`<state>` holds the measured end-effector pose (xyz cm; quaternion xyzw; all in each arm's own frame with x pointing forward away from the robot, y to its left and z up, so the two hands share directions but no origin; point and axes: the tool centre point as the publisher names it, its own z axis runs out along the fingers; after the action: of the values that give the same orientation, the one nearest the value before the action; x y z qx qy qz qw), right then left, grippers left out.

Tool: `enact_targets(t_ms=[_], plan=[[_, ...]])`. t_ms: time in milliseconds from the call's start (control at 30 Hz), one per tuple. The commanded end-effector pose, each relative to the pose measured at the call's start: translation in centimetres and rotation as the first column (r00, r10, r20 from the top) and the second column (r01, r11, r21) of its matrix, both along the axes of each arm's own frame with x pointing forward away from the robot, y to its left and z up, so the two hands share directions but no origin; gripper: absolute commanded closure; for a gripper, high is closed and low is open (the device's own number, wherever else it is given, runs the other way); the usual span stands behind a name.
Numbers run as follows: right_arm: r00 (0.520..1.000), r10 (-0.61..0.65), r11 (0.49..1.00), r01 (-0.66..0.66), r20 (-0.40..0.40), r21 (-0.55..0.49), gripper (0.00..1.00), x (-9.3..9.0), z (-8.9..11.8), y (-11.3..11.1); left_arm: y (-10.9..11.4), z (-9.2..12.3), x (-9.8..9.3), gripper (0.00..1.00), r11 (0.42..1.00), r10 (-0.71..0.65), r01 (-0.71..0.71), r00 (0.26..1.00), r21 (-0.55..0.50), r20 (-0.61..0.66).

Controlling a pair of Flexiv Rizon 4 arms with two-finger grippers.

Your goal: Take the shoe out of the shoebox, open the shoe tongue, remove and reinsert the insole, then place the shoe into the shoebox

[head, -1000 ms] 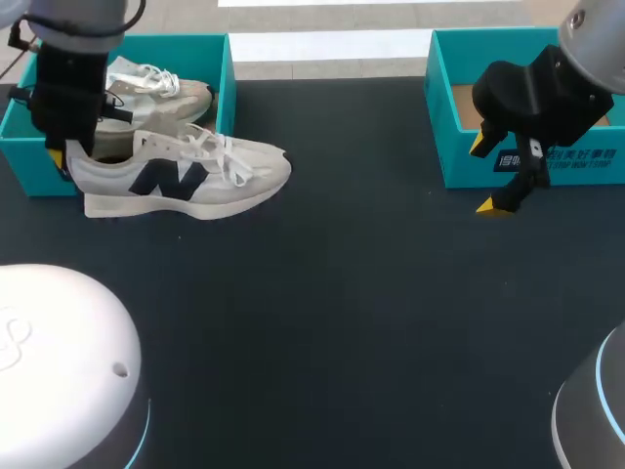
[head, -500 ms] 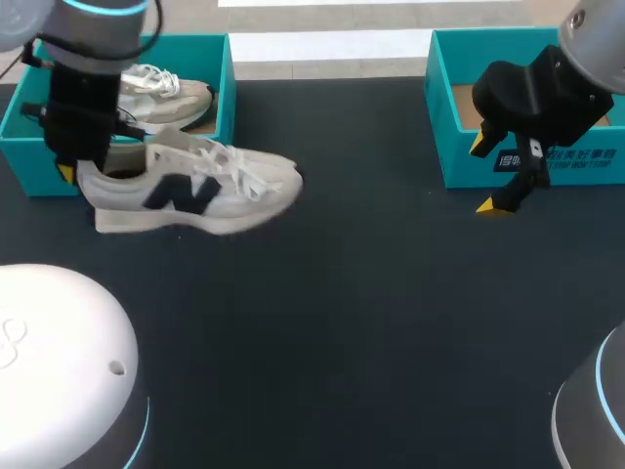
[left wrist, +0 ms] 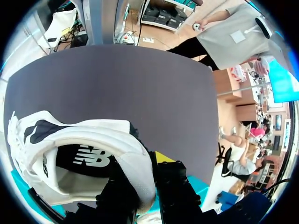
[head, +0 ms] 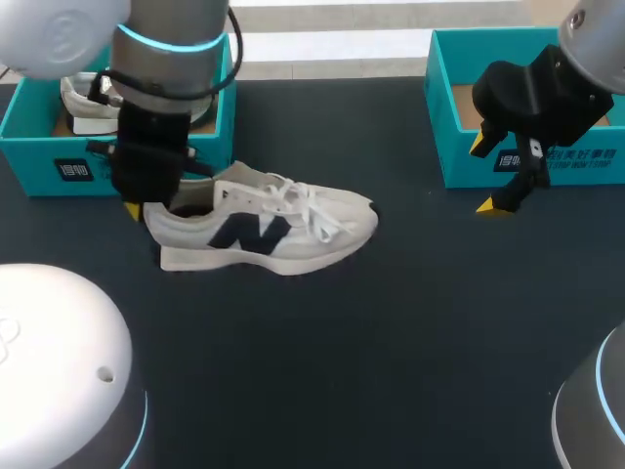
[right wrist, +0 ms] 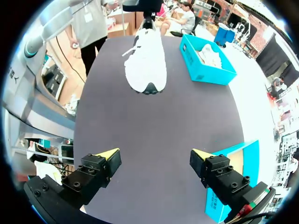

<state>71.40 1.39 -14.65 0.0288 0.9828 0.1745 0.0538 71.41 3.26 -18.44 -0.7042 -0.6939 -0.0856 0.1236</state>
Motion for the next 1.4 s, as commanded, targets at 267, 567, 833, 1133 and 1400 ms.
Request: enact_targets(t_ms=[267, 567, 833, 1133, 1400], plan=[[1.0, -0.001, 1.0, 0.001, -0.003, -0.004, 0.0, 0.2, -0.1, 0.2, -4.8, -1.0, -1.5, 1.0, 1.0, -0.026, 0.026, 0.999, -0.014, -0.036], [1.0, -0.001, 1.0, 0.001, -0.003, -0.004, 0.0, 0.2, -0.1, 0.2, -6.4, -3.9, -1.9, 1.0, 1.0, -0.002, 0.002, 1.0, -0.025, -0.02], [1.0, -0.001, 1.0, 0.001, -0.003, -0.004, 0.0, 0.2, -0.1, 0.2, -7.0, -7.4, -1.3, 1.0, 0.998, 0.001, 0.001, 1.0, -0.063, 0.027], [1.0, -0.001, 1.0, 0.001, -0.003, -0.004, 0.0, 0.2, -0.1, 0.2, -7.2, -11.2, -0.6, 1.0, 0.999, -0.037, 0.038, 0.997, -0.019, 0.065], [1.0, -0.001, 1.0, 0.001, -0.003, -0.004, 0.0, 0.2, -0.1, 0.2, -7.4, -14.2, 0.7, 1.0, 1.0, 0.017, -0.016, 0.999, -0.012, 0.045]])
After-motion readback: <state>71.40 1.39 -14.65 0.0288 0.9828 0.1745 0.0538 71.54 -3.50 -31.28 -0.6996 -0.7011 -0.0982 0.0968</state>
